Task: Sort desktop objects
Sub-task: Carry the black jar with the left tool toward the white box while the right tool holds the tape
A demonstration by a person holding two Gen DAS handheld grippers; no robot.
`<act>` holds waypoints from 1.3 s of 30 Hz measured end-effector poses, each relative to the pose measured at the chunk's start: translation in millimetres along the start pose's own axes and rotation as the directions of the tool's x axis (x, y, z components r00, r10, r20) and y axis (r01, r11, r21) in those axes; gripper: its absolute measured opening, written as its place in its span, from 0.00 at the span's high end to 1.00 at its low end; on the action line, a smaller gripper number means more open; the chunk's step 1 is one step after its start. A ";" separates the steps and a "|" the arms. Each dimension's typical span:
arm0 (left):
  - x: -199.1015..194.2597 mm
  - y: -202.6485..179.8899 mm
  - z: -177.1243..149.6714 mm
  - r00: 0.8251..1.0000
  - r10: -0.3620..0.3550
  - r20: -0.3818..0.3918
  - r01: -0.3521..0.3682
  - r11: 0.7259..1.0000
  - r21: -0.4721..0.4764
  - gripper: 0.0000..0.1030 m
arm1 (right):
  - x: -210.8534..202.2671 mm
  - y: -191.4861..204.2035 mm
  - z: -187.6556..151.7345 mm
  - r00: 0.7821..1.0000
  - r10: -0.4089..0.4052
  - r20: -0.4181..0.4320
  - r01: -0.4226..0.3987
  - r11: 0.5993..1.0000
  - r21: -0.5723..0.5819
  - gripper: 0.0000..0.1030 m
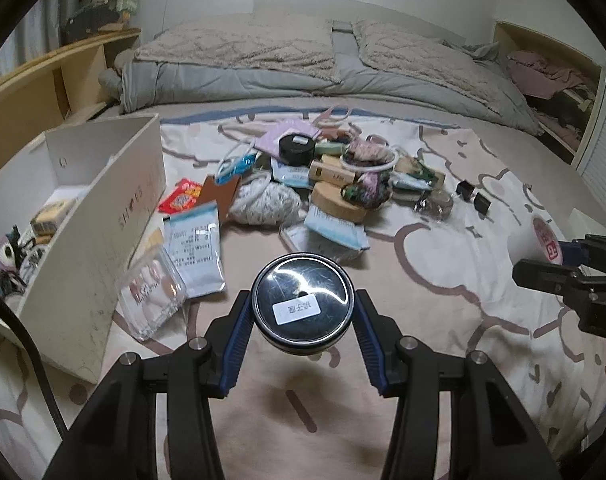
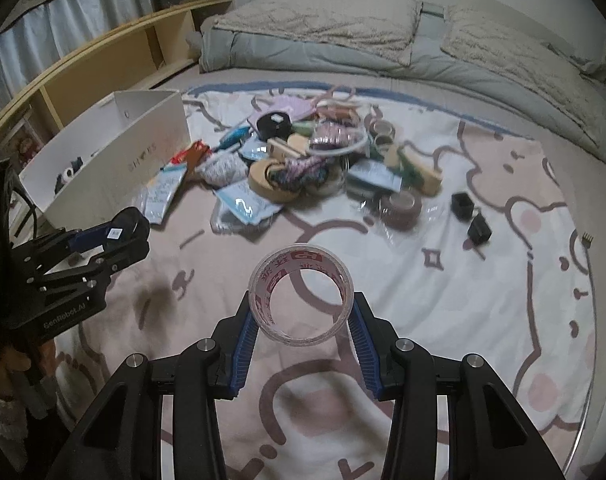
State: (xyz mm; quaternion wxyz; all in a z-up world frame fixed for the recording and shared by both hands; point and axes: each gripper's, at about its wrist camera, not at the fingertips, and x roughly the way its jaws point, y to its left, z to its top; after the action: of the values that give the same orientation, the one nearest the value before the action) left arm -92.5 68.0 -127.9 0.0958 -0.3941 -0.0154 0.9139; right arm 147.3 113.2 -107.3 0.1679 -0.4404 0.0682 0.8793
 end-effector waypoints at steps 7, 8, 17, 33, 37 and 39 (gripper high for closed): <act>-19.0 -2.0 16.3 0.999 0.002 0.040 -0.002 1.000 0.007 0.52 | -19.0 5.7 13.5 0.999 -0.003 0.048 0.004 1.000 -0.009 0.56; -22.1 -1.2 19.1 0.999 0.002 0.047 -0.003 1.000 0.005 0.52 | -21.0 6.3 14.7 0.999 -0.004 0.053 0.005 1.000 -0.011 0.56; -46.2 2.3 40.3 0.995 0.002 0.099 -0.002 1.000 0.000 0.52 | -42.2 15.2 30.8 0.993 0.006 0.119 -0.002 1.000 -0.031 0.56; -88.0 10.3 87.6 0.985 0.027 0.168 -0.033 0.999 0.033 0.52 | -67.8 35.2 67.4 0.978 0.047 0.205 -0.035 0.997 -0.063 0.56; -93.4 12.1 98.2 0.984 0.029 0.176 -0.033 0.999 0.020 0.52 | -72.8 40.2 77.1 0.973 0.059 0.224 -0.045 0.997 -0.066 0.56; -95.7 12.9 103.7 0.983 0.035 0.182 -0.038 0.999 0.017 0.52 | -74.0 42.8 81.3 0.972 0.058 0.229 -0.044 0.997 -0.068 0.56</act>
State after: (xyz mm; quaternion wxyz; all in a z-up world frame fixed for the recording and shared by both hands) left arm -105.4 42.3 10.8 0.0812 -0.3085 -0.0074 0.9477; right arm 112.1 77.6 -0.5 0.1382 -0.3383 0.0320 0.9303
